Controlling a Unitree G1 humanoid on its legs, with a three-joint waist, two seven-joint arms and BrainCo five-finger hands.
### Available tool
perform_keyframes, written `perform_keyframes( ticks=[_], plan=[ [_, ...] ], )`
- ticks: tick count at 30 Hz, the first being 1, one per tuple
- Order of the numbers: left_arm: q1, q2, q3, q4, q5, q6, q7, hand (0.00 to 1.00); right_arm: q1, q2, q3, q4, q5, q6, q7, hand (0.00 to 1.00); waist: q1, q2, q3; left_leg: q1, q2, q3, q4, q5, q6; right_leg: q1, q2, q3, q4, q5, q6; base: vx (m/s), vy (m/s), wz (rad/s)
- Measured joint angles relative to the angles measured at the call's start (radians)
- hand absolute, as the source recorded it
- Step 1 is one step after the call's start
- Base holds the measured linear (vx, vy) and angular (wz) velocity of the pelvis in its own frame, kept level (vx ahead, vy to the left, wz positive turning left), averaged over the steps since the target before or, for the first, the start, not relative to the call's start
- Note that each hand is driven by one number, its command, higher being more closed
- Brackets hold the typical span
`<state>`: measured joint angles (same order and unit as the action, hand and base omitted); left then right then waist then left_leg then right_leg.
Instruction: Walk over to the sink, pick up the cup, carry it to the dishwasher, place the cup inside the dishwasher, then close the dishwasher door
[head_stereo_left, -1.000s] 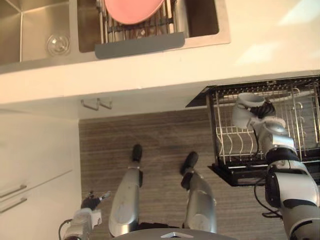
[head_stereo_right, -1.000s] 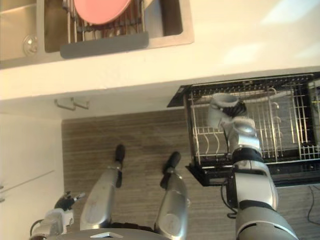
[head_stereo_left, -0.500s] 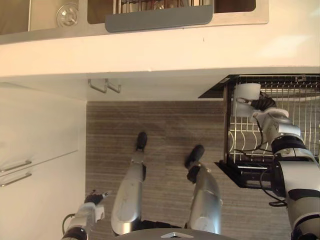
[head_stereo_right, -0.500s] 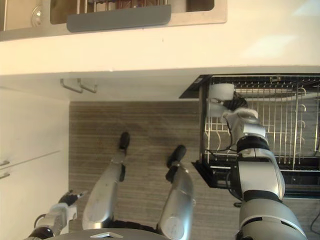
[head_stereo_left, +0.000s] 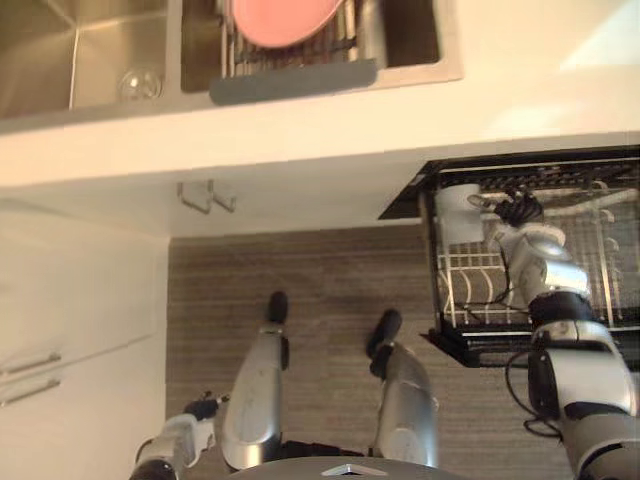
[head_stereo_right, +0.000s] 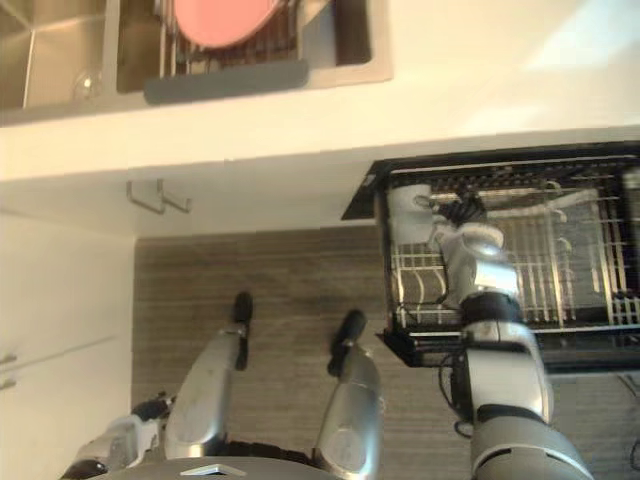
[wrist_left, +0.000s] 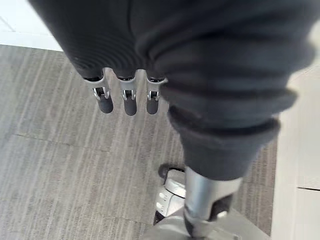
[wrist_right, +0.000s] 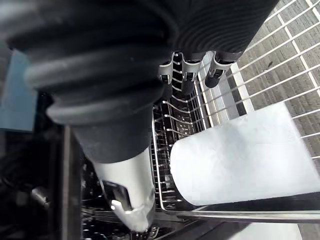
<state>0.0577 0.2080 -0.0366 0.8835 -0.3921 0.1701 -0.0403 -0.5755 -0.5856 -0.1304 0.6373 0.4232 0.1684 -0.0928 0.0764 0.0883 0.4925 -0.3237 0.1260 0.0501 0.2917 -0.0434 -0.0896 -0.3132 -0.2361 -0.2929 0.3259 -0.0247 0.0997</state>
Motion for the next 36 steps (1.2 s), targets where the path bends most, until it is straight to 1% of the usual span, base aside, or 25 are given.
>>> perform_keyframes(
  ticks=[2, 5, 6, 7, 8, 10, 12, 13, 15, 17, 19, 20, 21, 23, 25, 26, 27, 29, 30, 31, 32, 33, 34, 35, 36],
  plan=[
    [0.045, 0.01, 0.006, -0.072, 0.0, -0.007, -0.007, 0.0, 0.124, 0.022, -0.027, -0.103, -0.03, -0.002, 0.006, 0.0, -0.02, -0.004, -0.004, 0.063, 0.006, 0.04, -0.005, -0.016, 0.004, 0.068, 0.005, 0.008, -0.058, 0.022, 0.015, 0.09, 0.117, -0.31],
    [0.094, 0.012, 0.027, -0.113, -0.019, 0.005, -0.008, 0.0, 0.3, 0.105, -0.081, -0.221, -0.073, -0.012, 0.017, 0.0, -0.04, -0.027, -0.075, 0.105, 0.006, 0.083, -0.004, -0.052, 0.012, 0.125, 0.011, 0.024, -0.136, 0.053, 0.033, 0.13, 0.097, -0.32],
    [0.118, 0.012, 0.036, -0.117, -0.02, 0.014, -0.016, 0.0, 0.381, 0.158, -0.116, -0.289, -0.093, -0.013, 0.025, 0.0, -0.054, -0.042, -0.112, 0.134, 0.01, 0.1, 0.003, -0.076, 0.016, 0.169, 0.015, 0.033, -0.171, 0.064, 0.045, 0.19, 0.11, -0.31],
    [0.125, 0.013, 0.038, -0.117, -0.02, 0.017, -0.019, 0.0, 0.416, 0.181, -0.134, -0.325, -0.108, -0.014, 0.026, 0.0, -0.06, -0.048, -0.131, 0.148, 0.011, 0.105, 0.003, -0.087, 0.014, 0.186, 0.015, 0.033, -0.183, 0.069, 0.044, 0.22, 0.093, -0.28],
    [0.141, 0.013, 0.041, -0.118, -0.021, 0.02, -0.036, 0.0, 0.481, 0.216, -0.169, -0.4, -0.116, -0.019, 0.028, 0.0, -0.072, -0.058, -0.171, 0.175, 0.011, 0.115, 0.002, -0.102, 0.013, 0.219, 0.016, 0.033, -0.209, 0.071, 0.049, 0.21, 0.066, -0.17],
    [0.164, 0.005, 0.043, -0.126, -0.039, 0.018, -0.095, 0.0, 0.565, 0.265, -0.229, -0.528, -0.094, -0.037, 0.077, 0.0, -0.094, -0.074, -0.24, 0.217, 0.01, 0.133, -0.006, -0.122, 0.011, 0.264, 0.017, 0.035, -0.242, 0.073, 0.053, 0.24, 0.058, -0.19],
    [0.162, -0.004, 0.041, -0.128, -0.039, 0.005, -0.139, 0.0, 0.606, 0.298, -0.254, -0.594, -0.041, -0.063, 0.129, 0.0, -0.108, -0.094, -0.284, 0.259, 0.007, 0.151, -0.037, -0.123, 0.01, 0.286, 0.017, 0.036, -0.259, 0.073, 0.053, 0.19, 0.018, -0.22],
    [0.162, 0.003, 0.039, -0.112, -0.016, 0.015, -0.14, 0.0, 0.623, 0.325, -0.26, -0.631, -0.011, -0.08, 0.156, 0.0, -0.121, -0.105, -0.306, 0.286, 0.006, 0.163, -0.057, -0.119, 0.004, 0.303, 0.021, 0.037, -0.274, 0.074, 0.053, 0.17, 0.002, -0.22],
    [0.161, 0.009, 0.034, -0.079, -0.017, 0.019, -0.158, 0.0, 0.648, 0.358, -0.264, -0.687, 0.034, -0.103, 0.187, 0.0, -0.135, -0.113, -0.325, 0.325, 0.006, 0.177, -0.091, -0.114, -0.003, 0.326, 0.027, 0.039, -0.289, 0.074, 0.052, 0.12, -0.017, -0.18],
    [0.154, 0.008, 0.033, -0.042, -0.018, 0.02, -0.164, 0.0, 0.653, 0.382, -0.262, -0.721, 0.101, -0.118, 0.218, 0.0, -0.138, -0.112, -0.331, 0.359, 0.006, 0.19, -0.118, -0.11, -0.01, 0.349, 0.032, 0.044, -0.305, 0.074, 0.052, 0.06, -0.022, -0.17],
    [0.138, 0.008, 0.023, 0.011, -0.018, 0.025, -0.173, 0.0, 0.655, 0.393, -0.213, -0.761, 0.224, -0.137, 0.269, 0.0, -0.14, -0.103, -0.358, 0.38, 0.007, 0.197, -0.146, -0.099, -0.018, 0.356, 0.037, 0.05, -0.313, 0.074, 0.052, 0.03, -0.024, -0.09],
    [0.134, 0.005, 0.016, 0.023, -0.018, 0.027, -0.178, 0.0, 0.655, 0.396, -0.198, -0.774, 0.25, -0.145, 0.278, 0.0, -0.14, -0.1, -0.36, 0.385, 0.007, 0.197, -0.15, -0.097, -0.018, 0.36, 0.039, 0.05, -0.315, 0.074, 0.052, 0.01, -0.034, 0.03],
    [0.126, 0.006, 0.002, 0.042, -0.017, 0.027, -0.182, 0.0, 0.654, 0.419, -0.172, -0.794, 0.287, -0.166, 0.306, 0.0, -0.139, -0.094, -0.366, 0.394, 0.009, 0.194, -0.158, -0.093, -0.02, 0.372, 0.043, 0.049, -0.32, 0.073, 0.051, 0.0, -0.031, 0.06],
    [0.12, 0.007, -0.013, 0.058, -0.011, 0.025, -0.183, 0.0, 0.662, 0.451, -0.126, -0.825, 0.295, -0.196, 0.331, 0.0, -0.137, -0.088, -0.377, 0.394, 0.013, 0.178, -0.152, -0.093, -0.02, 0.386, 0.048, 0.037, -0.324, 0.069, 0.047, -0.02, -0.037, 0.2],
    [0.119, 0.006, -0.016, 0.07, 0.003, 0.009, -0.184, 0.0, 0.672, 0.459, -0.088, -0.836, 0.279, -0.227, 0.349, 0.0, -0.131, -0.081, -0.387, 0.373, 0.022, 0.165, -0.106, -0.113, -0.013, 0.39, 0.051, 0.028, -0.306, 0.05, 0.05, -0.04, -0.021, 0.23],
    [0.119, 0.003, -0.015, 0.07, 0.002, 0.0, -0.178, 0.0, 0.678, 0.455, -0.081, -0.854, 0.276, -0.235, 0.355, 0.0, -0.12, -0.07, -0.387, 0.345, 0.037, 0.159, -0.037, -0.142, -0.002, 0.39, 0.056, 0.023, -0.286, 0.023, 0.05, -0.05, 0.009, 0.33],
    [0.118, -0.002, -0.015, 0.072, 0.001, -0.005, -0.159, 0.0, 0.68, 0.454, -0.082, -0.867, 0.277, -0.251, 0.361, 0.0, -0.124, -0.063, -0.386, 0.308, 0.05, 0.172, 0.044, -0.162, 0.006, 0.4, 0.057, 0.013, -0.273, 0.007, 0.053, -0.05, 0.021, 0.51],
    [0.118, -0.009, -0.014, 0.071, 0.001, -0.007, -0.134, 0.0, 0.679, 0.439, -0.092, -0.871, 0.277, -0.273, 0.365, 0.0, -0.136, -0.063, -0.381, 0.237, 0.064, 0.172, 0.172, -0.164, 0.01, 0.418, 0.051, 0.001, -0.264, -0.008, 0.053, -0.06, 0.052, 0.69],
    [0.126, -0.024, 0.008, 0.07, -0.004, -0.008, -0.127, 0.0, 0.678, 0.406, -0.115, -0.893, 0.273, -0.274, 0.352, 0.0, -0.126, -0.064, -0.374, 0.204, 0.069, 0.168, 0.229, -0.155, -0.006, 0.419, 0.031, -0.005, -0.244, -0.014, 0.05, -0.08, 0.106, 0.55],
    [0.128, -0.025, 0.021, 0.071, -0.014, -0.006, -0.127, 0.0, 0.672, 0.397, -0.13, -0.901, 0.273, -0.277, 0.342, 0.0, -0.123, -0.08, -0.368, 0.199, 0.058, 0.167, 0.231, -0.145, -0.02, 0.42, 0.012, -0.01, -0.241, -0.015, 0.052, -0.09, 0.159, 0.42],
    [0.128, -0.023, 0.036, 0.07, -0.019, -0.006, -0.134, 0.0, 0.653, 0.385, -0.154, -0.902, 0.273, -0.291, 0.328, 0.0, -0.125, -0.09, -0.365, 0.191, 0.054, 0.176, 0.231, -0.159, 0.007, 0.416, -0.011, -0.023, -0.233, -0.016, 0.054, -0.06, 0.132, 0.34],
    [0.139, -0.026, 0.044, 0.074, -0.017, -0.007, -0.143, 0.0, 0.624, 0.373, -0.186, -0.895, 0.279, -0.309, 0.314, 0.0, -0.127, -0.084, -0.364, 0.183, 0.08, 0.173, 0.221, -0.177, 0.034, 0.407, -0.026, -0.028, -0.222, -0.019, 0.058, -0.06, 0.174, 0.26],
    [0.154, -0.034, 0.054, 0.075, -0.017, -0.016, -0.143, 0.0, 0.609, 0.367, -0.212, -0.893, 0.287, -0.324, 0.29, 0.0, -0.129, -0.081, -0.365, 0.187, 0.103, 0.166, 0.182, -0.176, 0.017, 0.397, -0.044, -0.024, -0.21, -0.025, 0.068, -0.03, 0.165, 0.18],
    [0.161, -0.035, 0.062, 0.082, -0.018, -0.021, -0.143, 0.0, 0.61, 0.362, -0.221, -0.894, 0.288, -0.335, 0.283, 0.0, -0.137, -0.079, -0.365, 0.193, 0.108, 0.166, 0.15, -0.167, 0.002, 0.397, -0.052, -0.023, -0.206, -0.034, 0.084, 0.02, 0.24, 0.2],
    [0.163, -0.037, 0.069, 0.11, -0.026, -0.027, -0.148, 0.0, 0.616, 0.359, -0.24, -0.89, 0.29, -0.349, 0.268, 0.0, -0.147, -0.083, -0.362, 0.209, 0.103, 0.178, 0.099, -0.127, -0.055, 0.4, -0.081, -0.02, -0.2, -0.034, 0.119, 0.08, 0.277, 0.14]
  ],
)
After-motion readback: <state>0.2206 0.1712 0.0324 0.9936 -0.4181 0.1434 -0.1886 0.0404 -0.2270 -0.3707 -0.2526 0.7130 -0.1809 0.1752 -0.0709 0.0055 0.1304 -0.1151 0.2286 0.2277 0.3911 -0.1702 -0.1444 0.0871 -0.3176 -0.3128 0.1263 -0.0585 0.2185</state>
